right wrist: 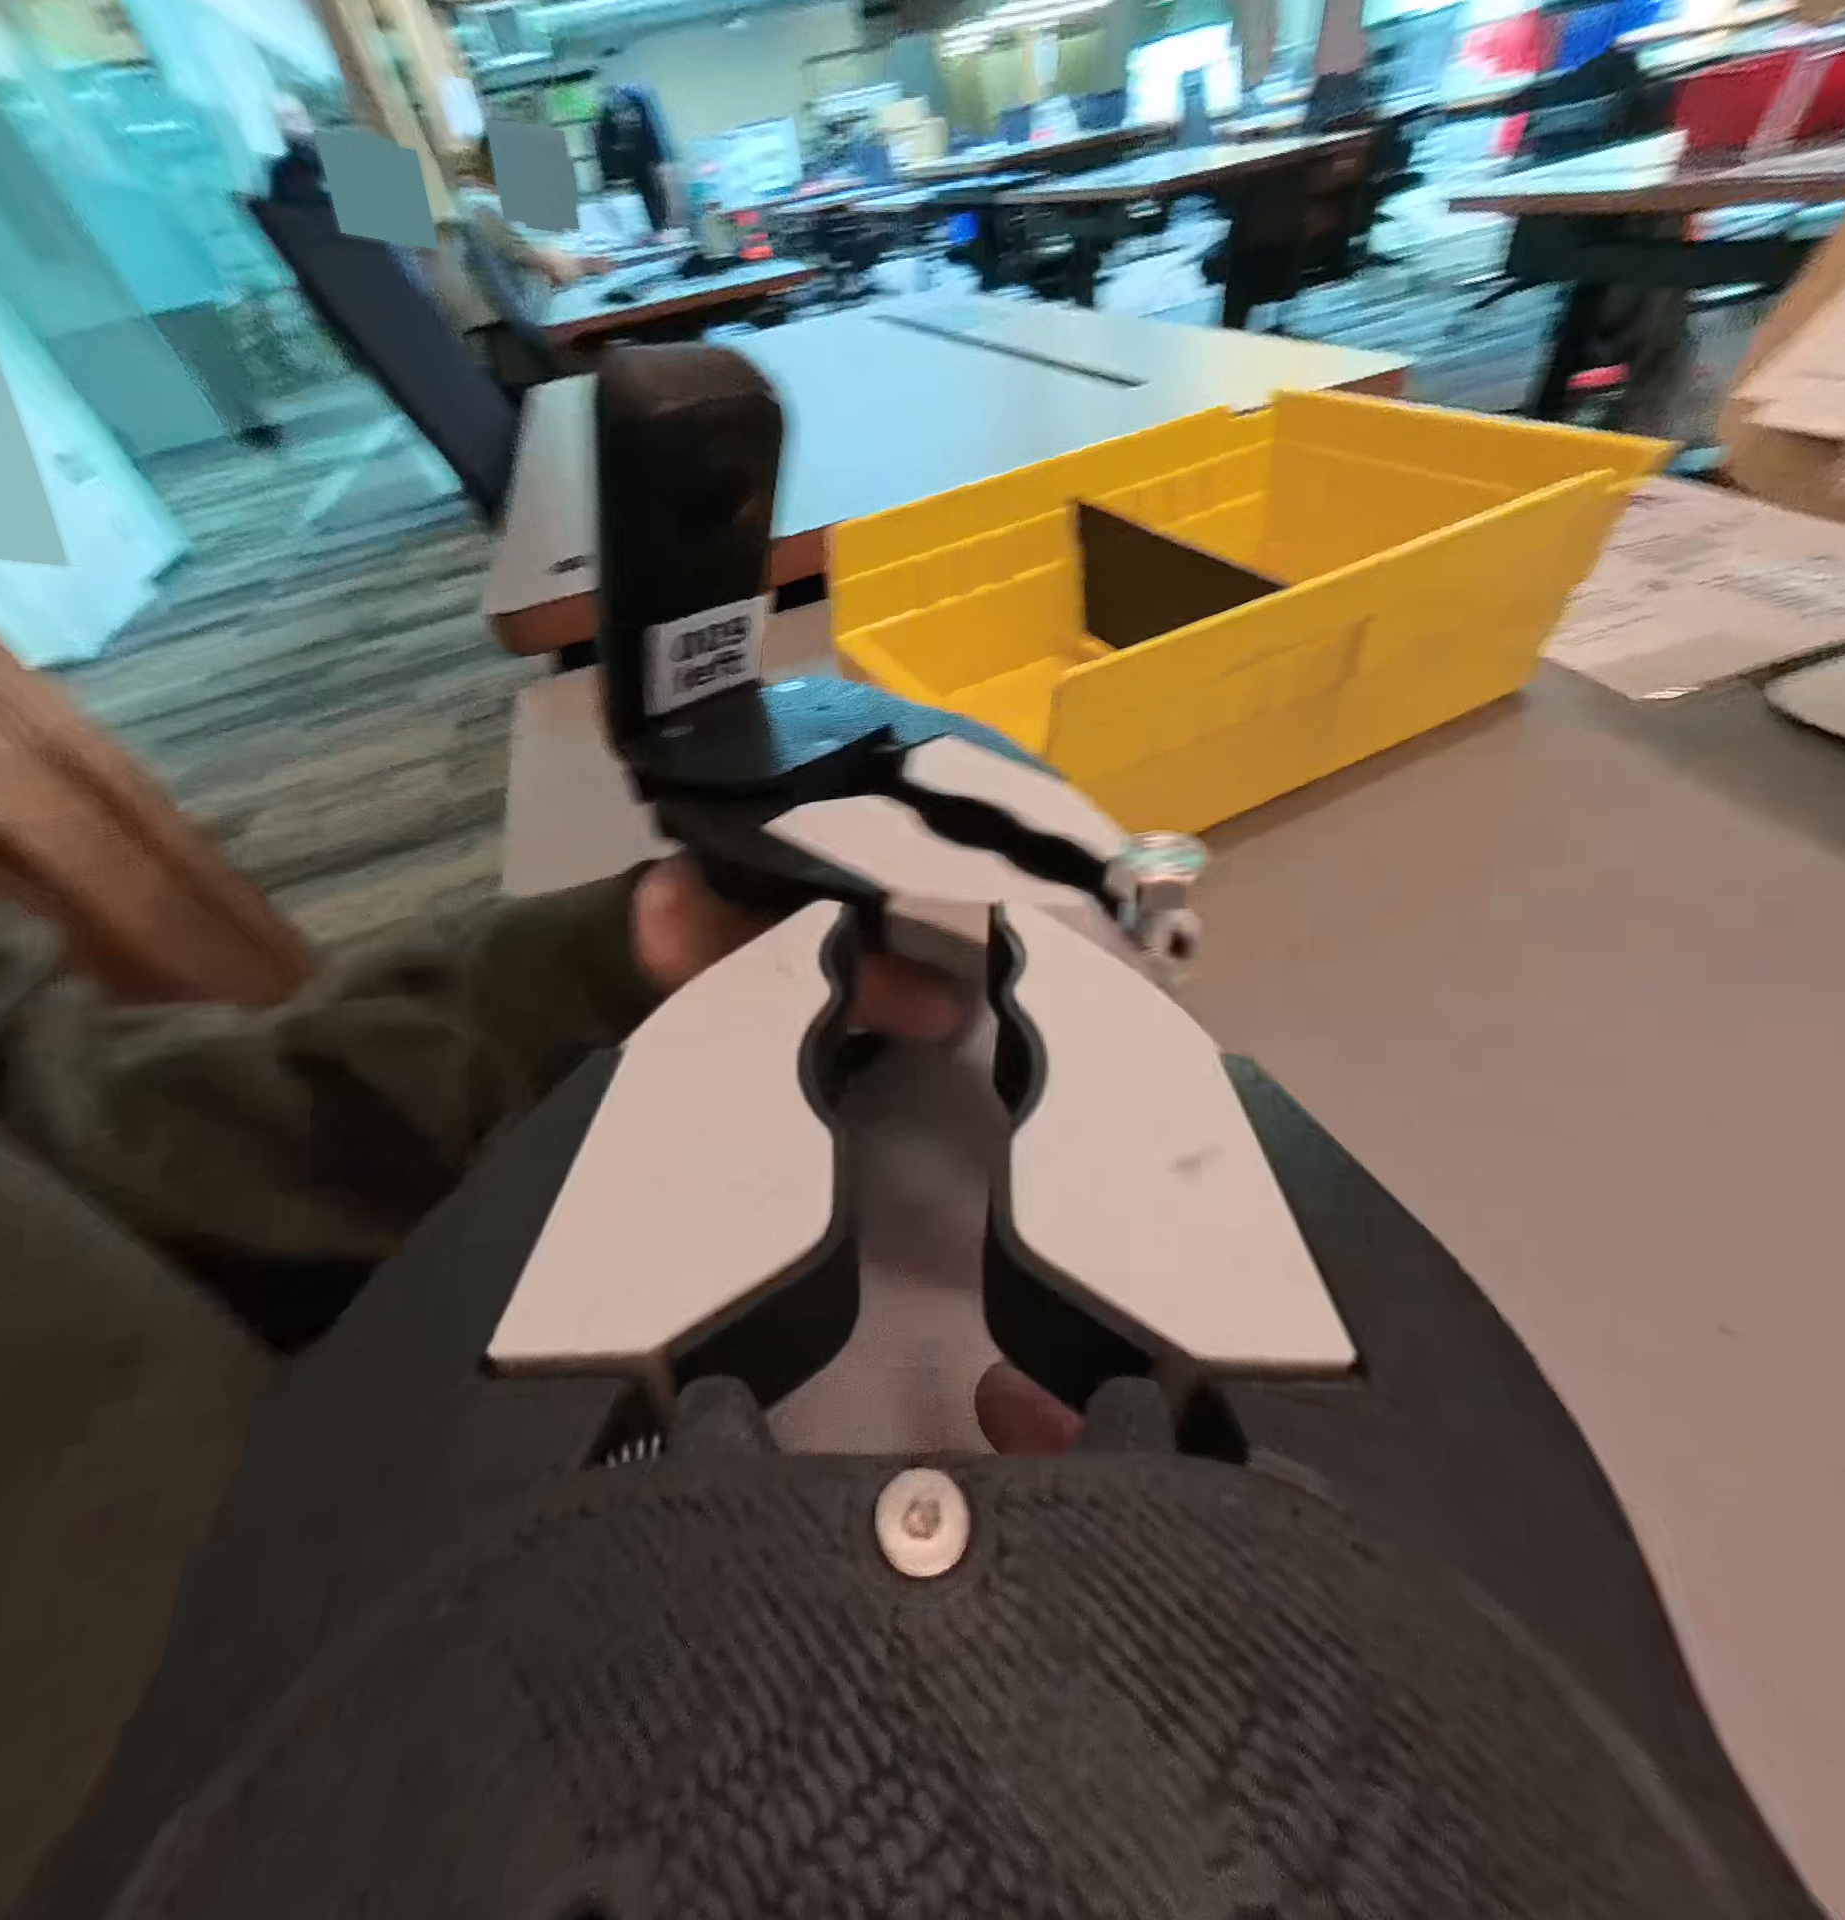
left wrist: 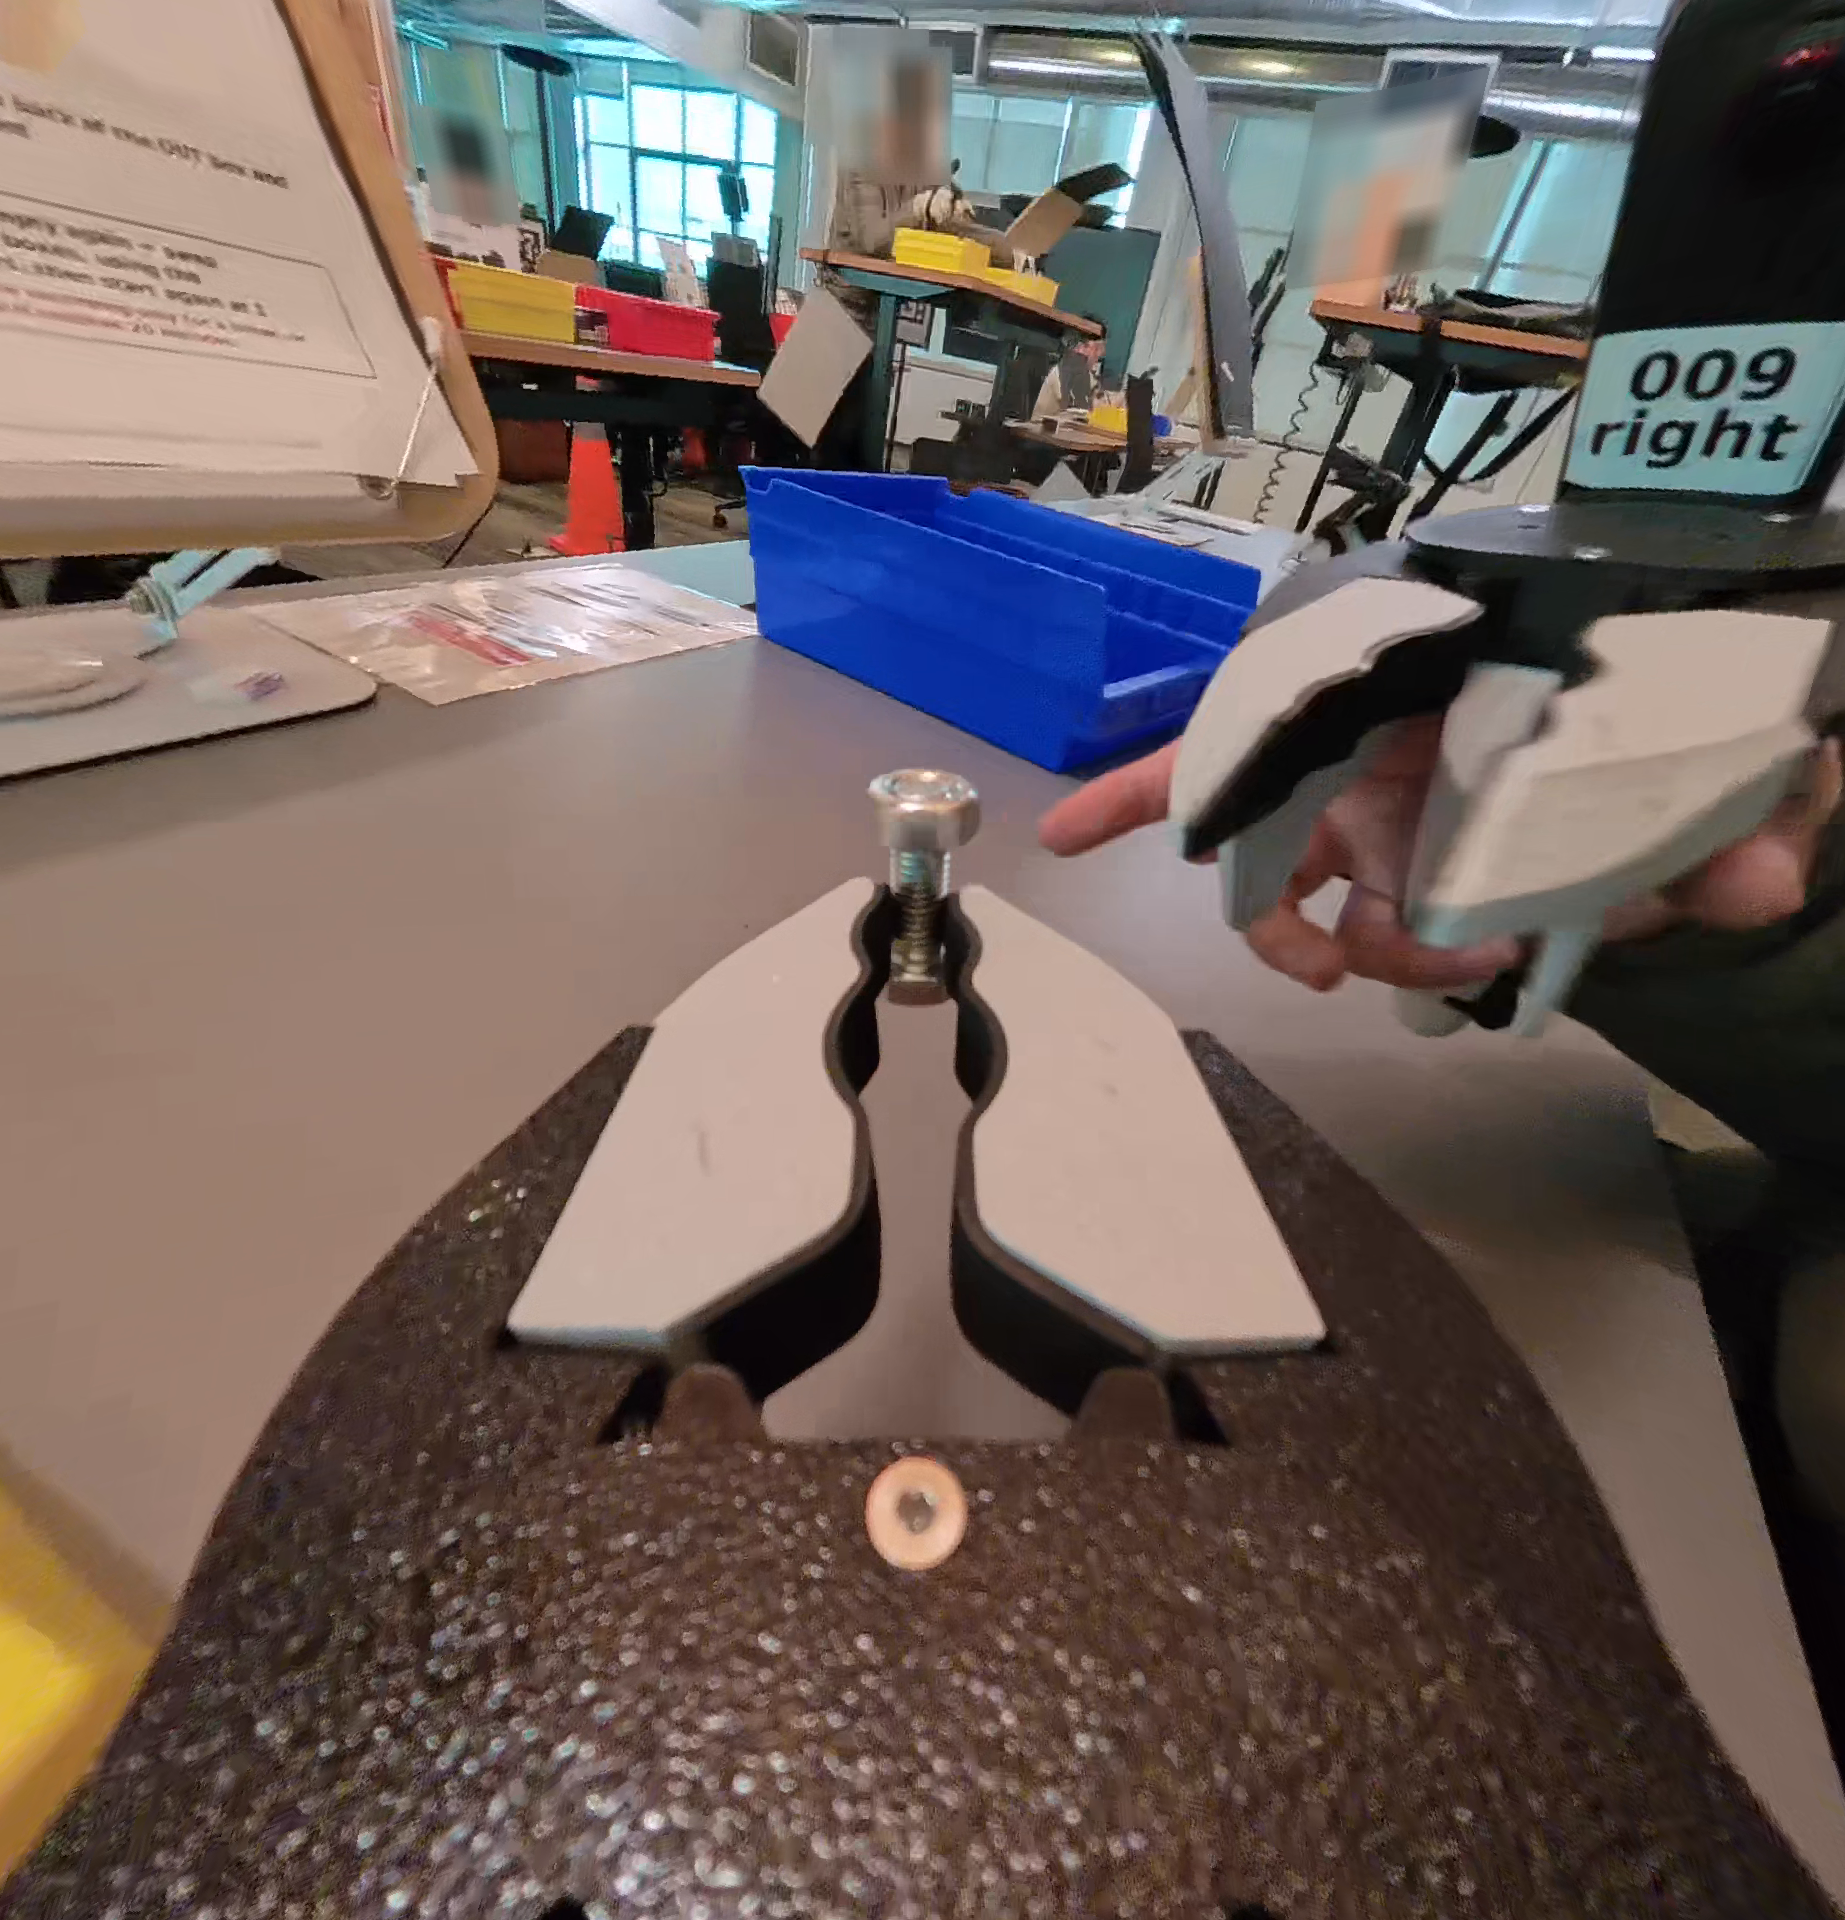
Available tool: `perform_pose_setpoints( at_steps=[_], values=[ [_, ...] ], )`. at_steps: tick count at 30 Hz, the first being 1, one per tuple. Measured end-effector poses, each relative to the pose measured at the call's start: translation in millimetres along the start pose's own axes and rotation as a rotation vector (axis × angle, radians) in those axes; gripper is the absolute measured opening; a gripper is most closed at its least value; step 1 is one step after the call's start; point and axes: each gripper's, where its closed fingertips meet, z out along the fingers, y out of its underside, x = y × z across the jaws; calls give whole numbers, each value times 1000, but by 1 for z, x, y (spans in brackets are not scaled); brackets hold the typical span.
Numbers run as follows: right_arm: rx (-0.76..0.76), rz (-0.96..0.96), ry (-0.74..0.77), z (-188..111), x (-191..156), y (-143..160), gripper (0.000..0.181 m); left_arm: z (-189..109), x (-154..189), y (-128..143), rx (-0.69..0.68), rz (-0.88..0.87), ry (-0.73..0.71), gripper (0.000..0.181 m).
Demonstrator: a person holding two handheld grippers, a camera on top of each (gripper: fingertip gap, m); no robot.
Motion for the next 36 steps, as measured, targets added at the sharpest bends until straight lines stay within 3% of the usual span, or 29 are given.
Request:
perform_pose_setpoints(
  at_steps=[1,4,7,10,13,15,20,24,27,33,36],
  values=[
    [1,13,-24,-1,-4,-1,32,-1,0,0,4,-11,8,9],
    [67,13,149,-4,21,-7,46,0,7,-2,4,7,41,9],
    [52,90,187,-2,35,-1,62,5,17,-1,-13,29,82,9],
    [47,87,172,2,32,2,59,9,22,1,-26,36,110,9],
    [25,66,142,3,24,4,56,7,12,0,-23,24,46,9],
    [9,27,113,0,19,4,30,4,6,1,-30,12,25,9],
    [28,21,261,-5,42,1,39,4,12,-2,-12,15,59,9],
    [34,53,248,-2,43,2,36,7,21,-2,-18,42,95,9],
    [25,58,232,-1,41,3,19,9,23,-1,-24,55,96,9],
    [15,46,229,-2,42,4,18,11,23,-2,-22,69,82,9],
    [46,42,267,-14,51,-3,18,9,14,-10,27,57,21,29]
  ],
)
